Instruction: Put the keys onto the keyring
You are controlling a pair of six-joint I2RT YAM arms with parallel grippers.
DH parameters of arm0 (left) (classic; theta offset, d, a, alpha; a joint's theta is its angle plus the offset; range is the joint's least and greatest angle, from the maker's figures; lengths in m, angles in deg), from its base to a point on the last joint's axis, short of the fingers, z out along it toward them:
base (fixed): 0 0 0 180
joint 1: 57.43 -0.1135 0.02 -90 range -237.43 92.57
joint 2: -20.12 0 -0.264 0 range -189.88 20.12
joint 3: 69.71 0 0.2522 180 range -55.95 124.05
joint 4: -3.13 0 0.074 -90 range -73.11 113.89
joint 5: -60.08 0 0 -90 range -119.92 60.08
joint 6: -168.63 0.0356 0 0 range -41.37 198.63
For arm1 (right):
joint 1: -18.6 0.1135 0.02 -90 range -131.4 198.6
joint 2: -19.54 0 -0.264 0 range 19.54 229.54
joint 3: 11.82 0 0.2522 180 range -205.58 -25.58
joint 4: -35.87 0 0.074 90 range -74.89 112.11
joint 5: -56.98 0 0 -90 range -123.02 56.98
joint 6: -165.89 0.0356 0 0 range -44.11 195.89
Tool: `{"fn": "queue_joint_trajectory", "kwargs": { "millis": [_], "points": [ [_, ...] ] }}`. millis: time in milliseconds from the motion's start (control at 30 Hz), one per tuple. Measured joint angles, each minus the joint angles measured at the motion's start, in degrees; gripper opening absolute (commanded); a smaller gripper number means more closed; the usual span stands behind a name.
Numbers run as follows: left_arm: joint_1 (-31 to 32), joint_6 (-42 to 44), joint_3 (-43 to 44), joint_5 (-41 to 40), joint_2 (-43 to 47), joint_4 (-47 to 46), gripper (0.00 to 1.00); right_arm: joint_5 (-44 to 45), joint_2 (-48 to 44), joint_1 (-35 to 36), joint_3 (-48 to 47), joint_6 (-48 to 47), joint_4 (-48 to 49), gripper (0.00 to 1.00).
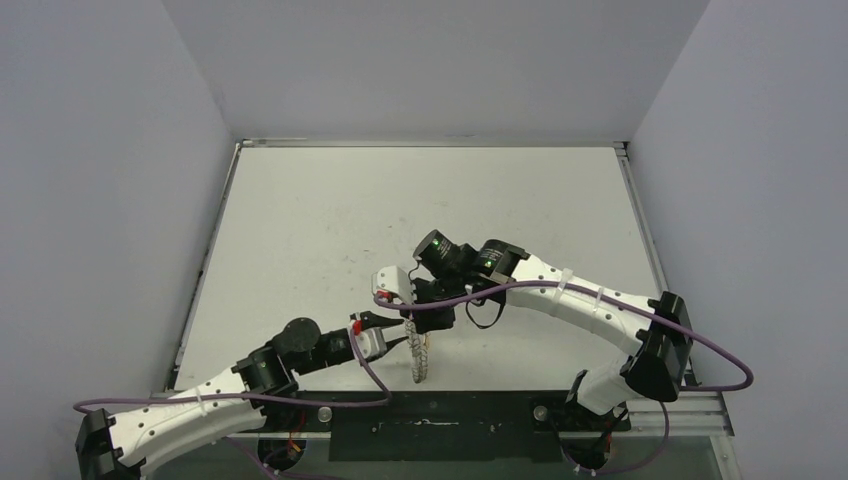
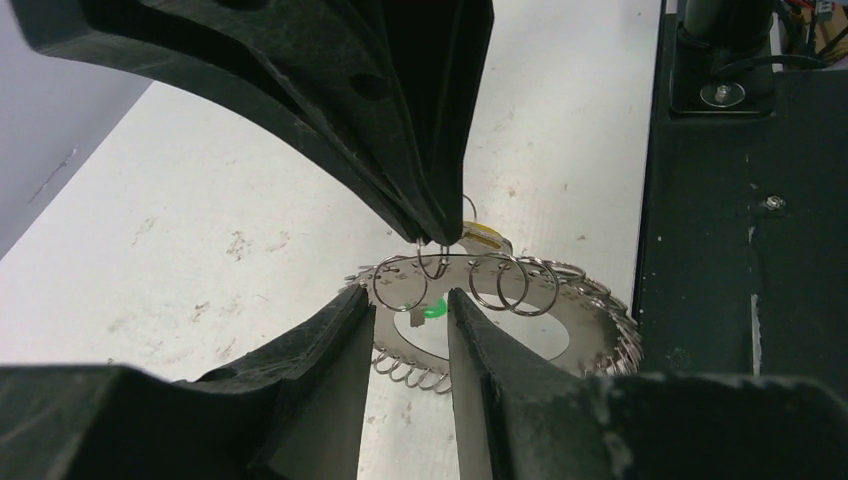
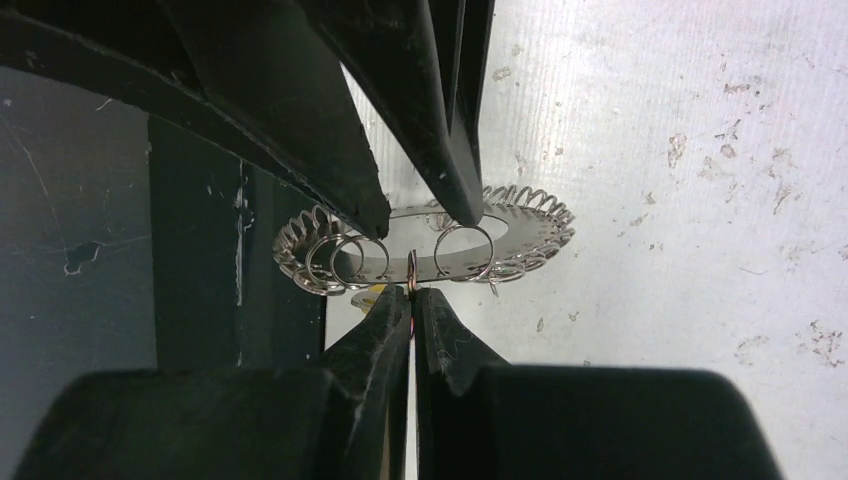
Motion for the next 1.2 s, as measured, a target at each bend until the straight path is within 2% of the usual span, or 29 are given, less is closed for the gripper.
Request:
{"fn": "queue_joint_trajectory", "kwargs": {
  "millis": [467,700,767,900,1033,1200],
  "points": [
    [0.0,0.0,0.1,3.8,-6.6,-2.9,0.22,1.2,1.9,1.3,-1.9,1.0,-0.8,0.00],
    [0.0,-0.1,0.2,3.8,-7.6,-5.3,0.01,1.2,2.2,1.6,-1.9,1.1,-1.2,0.00],
    [0.0,-0.3,0.2,3.8,-7.8,-5.3,0.00,1.3,2.2,1.7,-1.9,1.0,-1.5,0.00],
    [0.0,-0.3,0.3,3.8,-8.1,-5.2,0.00,1.5,2.2,1.7,-1.9,1.0,-1.6,0.00],
    [0.0,-0.1,0.7,3.8,-8.4,-4.7,0.13,1.5,2.2,1.7,-1.9,1.0,-1.6,0.00],
    [0.0,0.4,1.9,3.9,-10.1,-4.3,0.15,1.7,2.2,1.7,-1.9,1.0,-1.6,0.00]
  ]
}}
